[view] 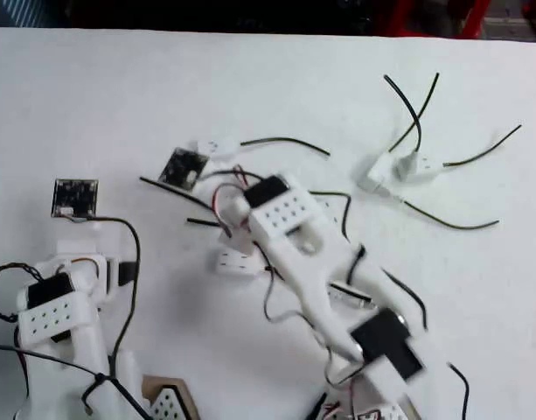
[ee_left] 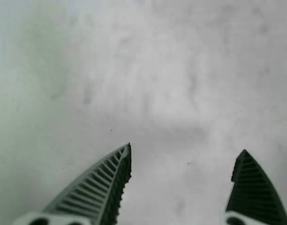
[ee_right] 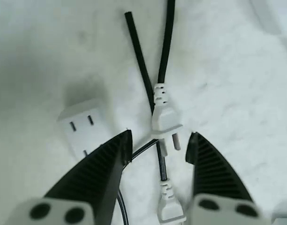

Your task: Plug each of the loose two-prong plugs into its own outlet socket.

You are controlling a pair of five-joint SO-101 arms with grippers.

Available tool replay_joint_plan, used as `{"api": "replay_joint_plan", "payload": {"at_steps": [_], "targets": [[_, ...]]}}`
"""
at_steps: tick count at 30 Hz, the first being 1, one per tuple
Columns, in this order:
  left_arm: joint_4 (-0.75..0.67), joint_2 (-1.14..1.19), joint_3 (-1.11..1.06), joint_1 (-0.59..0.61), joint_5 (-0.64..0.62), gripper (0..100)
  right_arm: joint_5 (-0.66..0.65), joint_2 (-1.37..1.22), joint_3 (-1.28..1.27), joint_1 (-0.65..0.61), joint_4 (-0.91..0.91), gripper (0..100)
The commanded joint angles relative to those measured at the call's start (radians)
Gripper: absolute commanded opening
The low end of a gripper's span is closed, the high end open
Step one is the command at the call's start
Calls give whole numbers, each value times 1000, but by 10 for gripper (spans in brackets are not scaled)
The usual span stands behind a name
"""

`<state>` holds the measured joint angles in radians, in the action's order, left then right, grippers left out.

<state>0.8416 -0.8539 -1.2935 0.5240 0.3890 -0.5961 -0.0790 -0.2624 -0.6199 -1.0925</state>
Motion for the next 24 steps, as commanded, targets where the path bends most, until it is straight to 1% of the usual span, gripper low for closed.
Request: {"api": "replay_joint_plan", "payload": {"at_steps": [1,4,10,15,20,24], "targets": [[-20,-25,0,-2,-12,335,9,-94,132,28,15,180],[-20,-25,0,-2,-12,335,9,-186,199,42,-7,180],[-20,-25,0,-2,-12,335,9,-337,338,54,-131,180],[-20,-25,0,-2,-12,335,9,-404,385,84,-160,178],[-20,-25,0,-2,-12,335,8,-417,390,102,-156,71],[-20,-25,0,-2,-12,335,8,-417,436,102,-163,18]]}}
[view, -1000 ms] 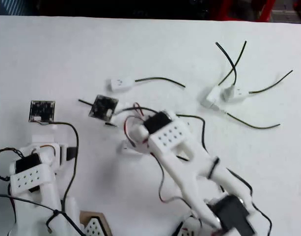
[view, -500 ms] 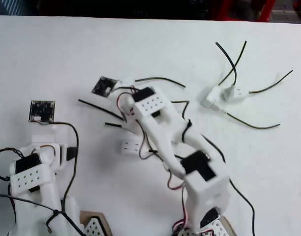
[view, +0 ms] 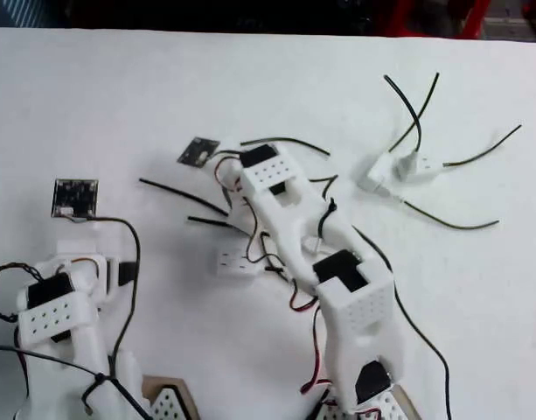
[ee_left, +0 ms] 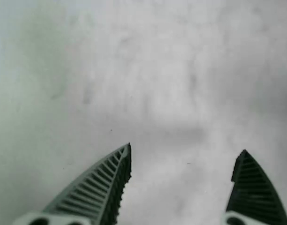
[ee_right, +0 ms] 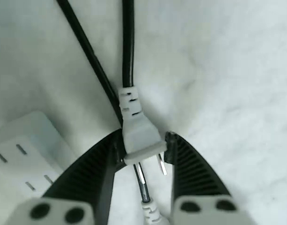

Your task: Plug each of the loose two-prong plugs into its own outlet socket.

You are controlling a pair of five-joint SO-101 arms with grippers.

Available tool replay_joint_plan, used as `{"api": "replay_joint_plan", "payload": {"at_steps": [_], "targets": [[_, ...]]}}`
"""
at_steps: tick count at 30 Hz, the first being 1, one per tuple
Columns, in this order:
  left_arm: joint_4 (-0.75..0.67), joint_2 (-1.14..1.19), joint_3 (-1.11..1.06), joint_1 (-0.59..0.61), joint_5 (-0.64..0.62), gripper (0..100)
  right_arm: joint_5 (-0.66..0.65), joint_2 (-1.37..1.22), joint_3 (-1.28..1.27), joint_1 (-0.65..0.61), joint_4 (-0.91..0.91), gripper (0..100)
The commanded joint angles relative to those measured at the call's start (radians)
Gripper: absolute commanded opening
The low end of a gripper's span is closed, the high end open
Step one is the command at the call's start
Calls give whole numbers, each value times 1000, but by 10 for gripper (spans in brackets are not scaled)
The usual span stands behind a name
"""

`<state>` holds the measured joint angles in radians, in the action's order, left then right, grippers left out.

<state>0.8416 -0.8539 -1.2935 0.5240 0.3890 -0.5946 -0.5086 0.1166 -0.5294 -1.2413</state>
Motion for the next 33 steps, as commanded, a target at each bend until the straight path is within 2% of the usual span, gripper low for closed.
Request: {"api": "replay_joint_plan", "payload": {"at_steps": [1,6,9,14,20,33], "targets": [[-20,-25,0,-2,-12,335,8,13,71,12,-25,18],[-20,-25,0,-2,-12,335,23,13,141,12,-93,18],[-20,-25,0,-2,-12,335,129,2,169,13,-97,32],[-20,-25,0,-2,-12,335,150,12,167,4,-96,164],[-20,-25,0,-2,-12,335,149,5,173,-12,-91,132],[-20,-25,0,-2,-12,335,149,1,167,-12,-90,134]]}}
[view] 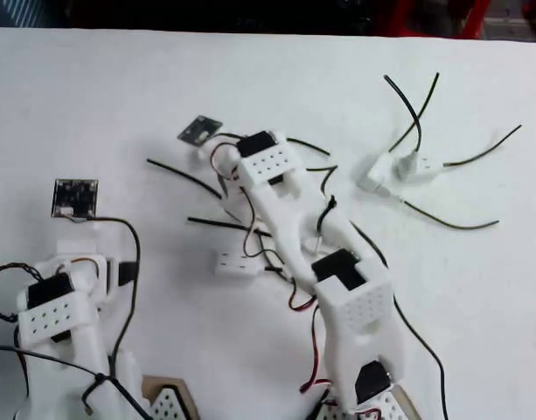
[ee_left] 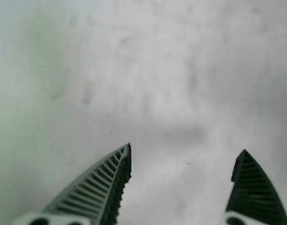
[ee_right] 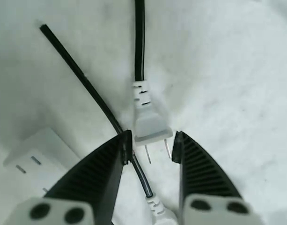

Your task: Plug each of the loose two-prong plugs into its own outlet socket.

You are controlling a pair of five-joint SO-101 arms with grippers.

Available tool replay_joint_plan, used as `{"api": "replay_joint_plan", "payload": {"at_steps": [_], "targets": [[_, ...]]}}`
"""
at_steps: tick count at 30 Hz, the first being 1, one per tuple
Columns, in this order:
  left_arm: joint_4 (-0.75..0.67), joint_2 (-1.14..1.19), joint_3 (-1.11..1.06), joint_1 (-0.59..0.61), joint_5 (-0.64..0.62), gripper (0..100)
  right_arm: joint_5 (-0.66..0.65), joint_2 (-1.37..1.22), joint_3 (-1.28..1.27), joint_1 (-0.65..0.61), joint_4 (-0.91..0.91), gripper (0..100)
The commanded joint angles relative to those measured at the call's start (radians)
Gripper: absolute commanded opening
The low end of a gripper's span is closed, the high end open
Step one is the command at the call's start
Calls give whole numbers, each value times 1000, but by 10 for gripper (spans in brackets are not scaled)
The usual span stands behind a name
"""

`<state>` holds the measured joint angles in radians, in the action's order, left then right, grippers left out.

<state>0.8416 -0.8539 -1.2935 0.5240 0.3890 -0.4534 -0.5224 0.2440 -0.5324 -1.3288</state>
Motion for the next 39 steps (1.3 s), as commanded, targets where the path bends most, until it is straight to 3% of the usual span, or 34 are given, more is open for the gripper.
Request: {"api": "replay_joint_plan", "payload": {"at_steps": [1,9,20,31,39], "targets": [[-20,-25,0,-2,-12,335,8,13,41,-7,4,134],[-20,-25,0,-2,-12,335,9,-91,138,16,15,134],[-20,-25,0,-2,-12,335,15,-139,384,24,-199,133],[-20,-25,0,-2,-12,335,9,-268,385,54,-208,131],[-20,-25,0,-2,-12,335,11,-288,393,-10,-291,131]]}}
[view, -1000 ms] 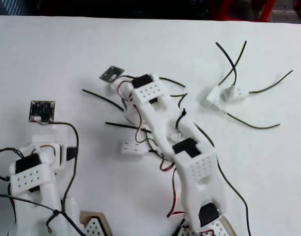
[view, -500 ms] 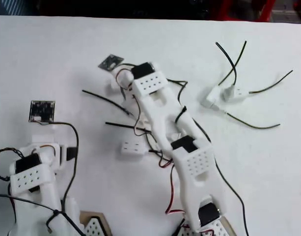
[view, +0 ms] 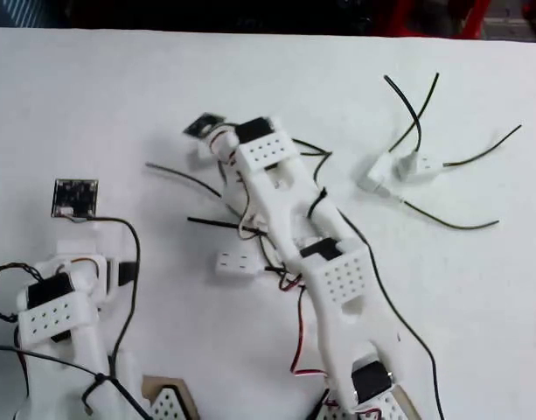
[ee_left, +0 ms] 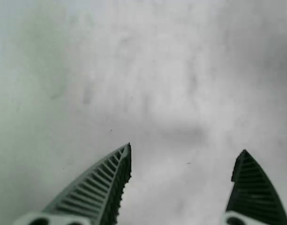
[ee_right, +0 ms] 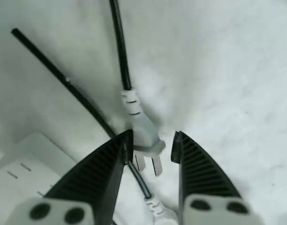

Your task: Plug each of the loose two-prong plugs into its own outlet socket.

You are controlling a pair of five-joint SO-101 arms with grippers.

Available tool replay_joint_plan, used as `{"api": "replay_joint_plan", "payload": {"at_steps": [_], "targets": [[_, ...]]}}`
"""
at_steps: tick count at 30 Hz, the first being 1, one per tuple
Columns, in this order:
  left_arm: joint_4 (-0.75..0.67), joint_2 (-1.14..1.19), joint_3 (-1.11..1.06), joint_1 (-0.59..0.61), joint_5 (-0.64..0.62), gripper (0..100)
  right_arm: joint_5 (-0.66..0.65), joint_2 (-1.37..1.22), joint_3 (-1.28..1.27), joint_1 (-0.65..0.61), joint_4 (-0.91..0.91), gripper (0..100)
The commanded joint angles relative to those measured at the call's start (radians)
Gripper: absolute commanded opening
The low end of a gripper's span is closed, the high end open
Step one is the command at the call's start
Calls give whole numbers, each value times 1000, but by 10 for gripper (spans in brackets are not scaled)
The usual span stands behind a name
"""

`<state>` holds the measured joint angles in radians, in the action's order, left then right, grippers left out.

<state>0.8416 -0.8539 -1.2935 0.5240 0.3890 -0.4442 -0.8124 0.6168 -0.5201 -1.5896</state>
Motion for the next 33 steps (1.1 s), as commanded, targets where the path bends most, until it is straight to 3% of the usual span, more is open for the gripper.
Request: {"api": "replay_joint_plan", "payload": {"at_steps": [1,5,10,15,20,33], "targets": [[-20,-25,0,-2,-12,335,2,-2,20,-27,-30,131],[-20,-25,0,-2,-12,335,3,-4,18,-25,-30,123],[-20,-25,0,-2,-12,335,0,5,21,-25,-24,13],[-20,-25,0,-2,-12,335,5,5,21,-28,-24,28],[-20,-25,0,-2,-12,335,8,5,21,-28,-30,115],[-20,-25,0,-2,-12,335,8,-2,106,-33,-31,91]]}}
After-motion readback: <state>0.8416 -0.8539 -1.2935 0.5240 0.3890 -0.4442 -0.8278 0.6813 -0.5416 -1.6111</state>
